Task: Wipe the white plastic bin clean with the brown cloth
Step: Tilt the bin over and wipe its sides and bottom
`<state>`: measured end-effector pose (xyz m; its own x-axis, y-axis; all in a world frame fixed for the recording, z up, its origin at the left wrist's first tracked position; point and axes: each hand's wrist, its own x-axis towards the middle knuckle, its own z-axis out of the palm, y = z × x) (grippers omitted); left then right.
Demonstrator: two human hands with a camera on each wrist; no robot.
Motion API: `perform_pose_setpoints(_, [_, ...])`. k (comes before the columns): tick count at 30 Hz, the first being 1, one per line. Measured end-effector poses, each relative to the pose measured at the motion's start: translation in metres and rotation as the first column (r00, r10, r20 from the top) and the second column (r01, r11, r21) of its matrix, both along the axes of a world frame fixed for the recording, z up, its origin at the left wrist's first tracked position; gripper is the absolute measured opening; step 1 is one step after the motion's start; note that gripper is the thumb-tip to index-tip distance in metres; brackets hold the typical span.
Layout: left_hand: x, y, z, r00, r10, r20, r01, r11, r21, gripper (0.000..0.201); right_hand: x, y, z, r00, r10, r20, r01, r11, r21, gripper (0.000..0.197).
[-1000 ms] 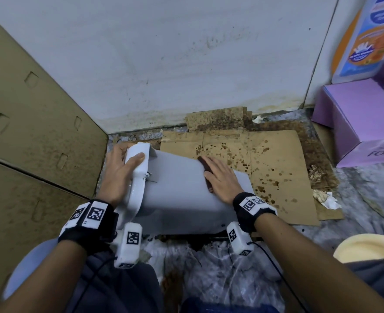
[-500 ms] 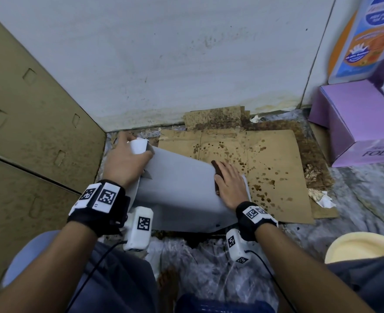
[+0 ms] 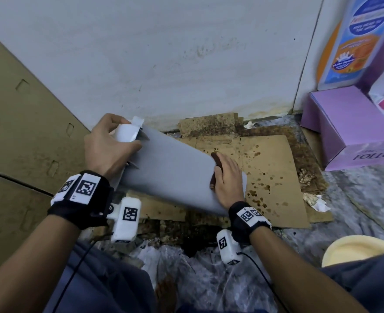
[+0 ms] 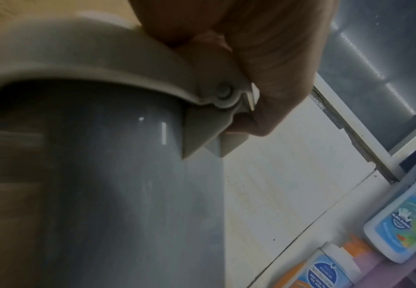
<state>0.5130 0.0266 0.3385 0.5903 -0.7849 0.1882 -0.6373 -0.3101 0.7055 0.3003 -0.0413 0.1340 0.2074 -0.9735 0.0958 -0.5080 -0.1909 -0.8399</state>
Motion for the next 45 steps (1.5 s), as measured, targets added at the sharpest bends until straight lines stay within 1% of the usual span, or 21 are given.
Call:
perform_pose_setpoints(3, [-0.002, 0.007, -0.007, 0.994, -0.086, -0.070, 0.080, 0.993, -0.083, 0.041, -0.004, -0.011, 0.007, 0.999, -0.033, 0.018, 0.033, 0.999, -0.043, 0.056])
perform_pose_setpoints(6, [-0.004, 0.011, -0.029, 0.980, -0.143, -0.141, 0.128, 0.986, -0.112, 0.050, -0.013, -0.013, 0.001, 1.000, -0.019, 0.013, 0.020, 1.000, -0.009, 0.049])
perform_pose_setpoints(9, [-0.006, 0.014, -0.050, 0.970, -0.213, -0.115, 0.204, 0.976, -0.080, 0.064, -0.020, 0.003, -0.014, 1.000, 0.018, 0.017, -0.019, 0.999, 0.050, 0.042])
perform_pose_setpoints(13, [0.001, 0.018, -0.057, 0.944, -0.296, -0.144, 0.292, 0.955, -0.054, 0.050, -0.019, 0.030, -0.027, 0.999, -0.014, 0.046, 0.012, 0.998, 0.061, 0.043])
perform_pose_setpoints(14, [0.003, 0.019, -0.055, 0.932, -0.327, -0.156, 0.326, 0.945, -0.031, 0.050, -0.017, 0.036, -0.026, 0.998, -0.039, 0.054, 0.035, 0.997, 0.062, 0.043])
perform_pose_setpoints(16, [0.002, 0.016, -0.046, 0.903, -0.370, -0.220, 0.389, 0.920, 0.048, 0.060, -0.012, 0.042, -0.027, 0.994, -0.080, 0.069, 0.076, 0.995, 0.057, 0.048])
perform_pose_setpoints(18, [0.005, 0.008, -0.043, 0.897, -0.334, -0.288, 0.383, 0.914, 0.131, 0.068, -0.009, 0.047, -0.031, 0.995, -0.075, 0.063, 0.072, 0.996, 0.051, 0.056])
perform_pose_setpoints(19, [0.011, 0.002, -0.045, 0.917, -0.279, -0.285, 0.337, 0.924, 0.180, 0.071, -0.009, 0.048, -0.033, 0.997, -0.061, 0.049, 0.059, 0.997, 0.049, 0.059])
perform_pose_setpoints(21, [0.025, -0.007, -0.052, 0.947, -0.175, -0.269, 0.254, 0.922, 0.293, 0.085, -0.008, 0.051, -0.035, 0.999, -0.038, 0.032, 0.037, 0.998, 0.048, 0.056])
perform_pose_setpoints(22, [0.027, -0.009, -0.054, 0.952, -0.138, -0.272, 0.226, 0.919, 0.323, 0.086, -0.008, 0.052, -0.032, 0.999, -0.032, 0.037, 0.030, 0.998, 0.046, 0.051])
perform_pose_setpoints(24, [0.025, -0.010, -0.052, 0.956, -0.106, -0.273, 0.193, 0.928, 0.317, 0.080, -0.006, 0.055, -0.025, 0.997, -0.021, 0.073, 0.017, 0.999, 0.045, 0.041])
perform_pose_setpoints(25, [0.020, -0.009, -0.048, 0.953, -0.085, -0.291, 0.175, 0.938, 0.299, 0.072, -0.003, 0.056, -0.018, 0.995, -0.010, 0.101, 0.004, 0.998, 0.057, 0.039])
perform_pose_setpoints(27, [0.016, -0.009, -0.049, 0.924, -0.016, -0.383, 0.142, 0.942, 0.303, 0.053, 0.009, 0.058, -0.001, 0.987, 0.027, 0.161, -0.039, 0.997, 0.068, 0.037])
perform_pose_setpoints(29, [0.012, -0.008, -0.049, 0.896, -0.003, -0.444, 0.163, 0.933, 0.322, 0.045, 0.033, 0.058, 0.021, 0.974, 0.083, 0.210, -0.093, 0.995, 0.041, 0.037])
perform_pose_setpoints(32, [0.009, -0.005, -0.049, 0.906, -0.015, -0.423, 0.170, 0.928, 0.331, 0.053, 0.076, 0.055, 0.061, 0.960, 0.159, 0.231, -0.165, 0.986, 0.005, 0.045])
perform_pose_setpoints(35, [0.008, -0.004, -0.049, 0.938, -0.042, -0.344, 0.167, 0.925, 0.342, 0.057, 0.092, 0.050, 0.083, 0.930, 0.227, 0.288, -0.257, 0.964, 0.073, 0.049])
perform_pose_setpoints(36, [0.008, -0.003, -0.050, 0.944, -0.050, -0.327, 0.164, 0.929, 0.332, 0.058, 0.090, 0.049, 0.081, 0.922, 0.255, 0.291, -0.288, 0.955, 0.075, 0.049])
perform_pose_setpoints(38, [0.008, 0.000, -0.051, 0.950, -0.069, -0.305, 0.167, 0.936, 0.309, 0.062, 0.080, 0.050, 0.070, 0.935, 0.303, 0.183, -0.309, 0.951, 0.008, 0.049])
perform_pose_setpoints(39, [0.008, 0.002, -0.052, 0.955, -0.079, -0.286, 0.168, 0.938, 0.304, 0.064, 0.073, 0.050, 0.062, 0.948, 0.293, 0.128, -0.295, 0.956, -0.006, 0.048])
perform_pose_setpoints(42, [0.011, 0.009, -0.054, 0.949, -0.051, -0.312, 0.151, 0.941, 0.304, 0.069, 0.052, 0.053, 0.033, 0.981, 0.163, 0.102, -0.175, 0.977, 0.119, 0.046])
perform_pose_setpoints(45, [0.008, 0.013, -0.055, 0.936, -0.052, -0.347, 0.155, 0.949, 0.276, 0.071, 0.031, 0.054, 0.019, 0.990, 0.139, 0.030, -0.142, 0.946, 0.290, 0.045])
